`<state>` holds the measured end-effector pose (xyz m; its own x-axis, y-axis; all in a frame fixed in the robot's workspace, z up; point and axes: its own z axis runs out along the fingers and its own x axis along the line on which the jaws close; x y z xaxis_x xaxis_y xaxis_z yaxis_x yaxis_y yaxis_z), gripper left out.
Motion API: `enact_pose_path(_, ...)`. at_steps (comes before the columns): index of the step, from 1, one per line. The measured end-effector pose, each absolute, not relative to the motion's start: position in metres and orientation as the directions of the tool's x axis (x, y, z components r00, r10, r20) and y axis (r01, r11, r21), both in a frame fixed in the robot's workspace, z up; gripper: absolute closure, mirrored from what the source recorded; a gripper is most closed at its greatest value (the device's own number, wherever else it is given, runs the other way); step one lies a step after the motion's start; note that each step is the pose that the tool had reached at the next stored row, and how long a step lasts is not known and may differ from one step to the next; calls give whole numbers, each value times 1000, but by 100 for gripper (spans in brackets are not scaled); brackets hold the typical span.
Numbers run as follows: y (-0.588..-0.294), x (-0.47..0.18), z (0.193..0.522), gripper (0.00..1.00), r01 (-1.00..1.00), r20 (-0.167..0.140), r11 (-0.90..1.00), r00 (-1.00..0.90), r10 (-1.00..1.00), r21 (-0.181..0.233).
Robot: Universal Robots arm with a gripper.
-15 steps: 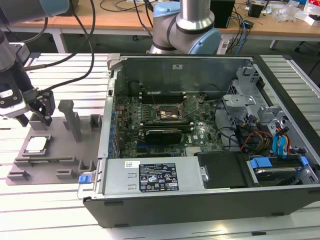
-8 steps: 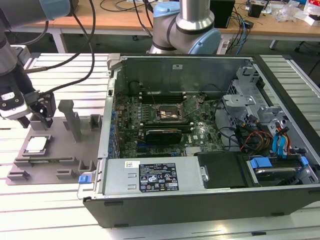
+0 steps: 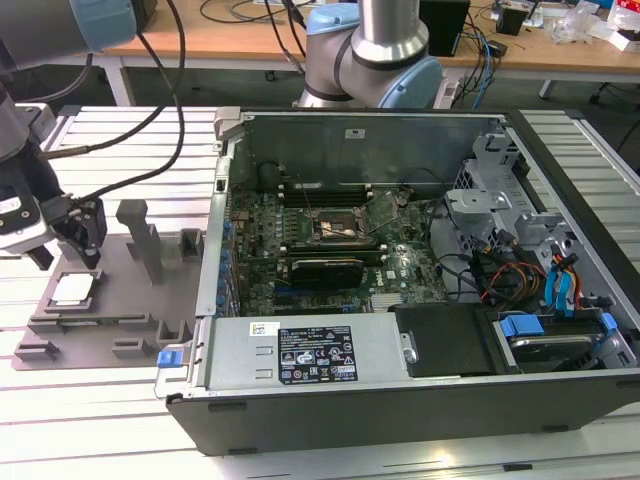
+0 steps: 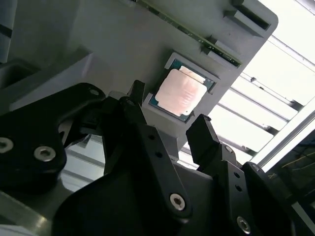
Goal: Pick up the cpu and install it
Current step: 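Pick up the cpu and move it towards the insertion slot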
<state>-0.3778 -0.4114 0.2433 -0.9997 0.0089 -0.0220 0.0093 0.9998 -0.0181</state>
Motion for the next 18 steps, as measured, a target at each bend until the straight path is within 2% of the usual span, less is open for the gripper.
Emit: enact_pose_path(18, -412, -393, 202, 38, -37, -22, 999, -999, -37, -18)
